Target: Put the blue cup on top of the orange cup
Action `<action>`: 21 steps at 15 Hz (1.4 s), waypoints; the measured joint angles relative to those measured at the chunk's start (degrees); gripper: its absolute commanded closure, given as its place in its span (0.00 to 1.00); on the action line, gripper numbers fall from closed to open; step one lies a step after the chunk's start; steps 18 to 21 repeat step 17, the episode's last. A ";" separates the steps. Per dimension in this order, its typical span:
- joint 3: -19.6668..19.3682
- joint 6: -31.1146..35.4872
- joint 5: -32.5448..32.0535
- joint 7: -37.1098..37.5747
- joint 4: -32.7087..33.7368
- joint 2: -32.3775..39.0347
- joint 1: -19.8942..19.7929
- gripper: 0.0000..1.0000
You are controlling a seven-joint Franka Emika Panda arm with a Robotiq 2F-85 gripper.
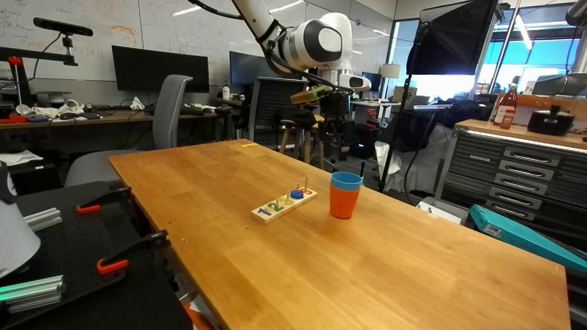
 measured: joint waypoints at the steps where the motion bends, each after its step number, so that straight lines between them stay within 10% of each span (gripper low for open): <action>1: 0.81 -1.47 1.42 -0.40 0.48 -0.30 0.00 0.00; 13: 10.16 -23.84 9.93 -17.84 6.84 -12.02 0.14 0.00; 21: 10.65 -26.48 11.12 -21.20 8.14 -14.70 0.14 0.00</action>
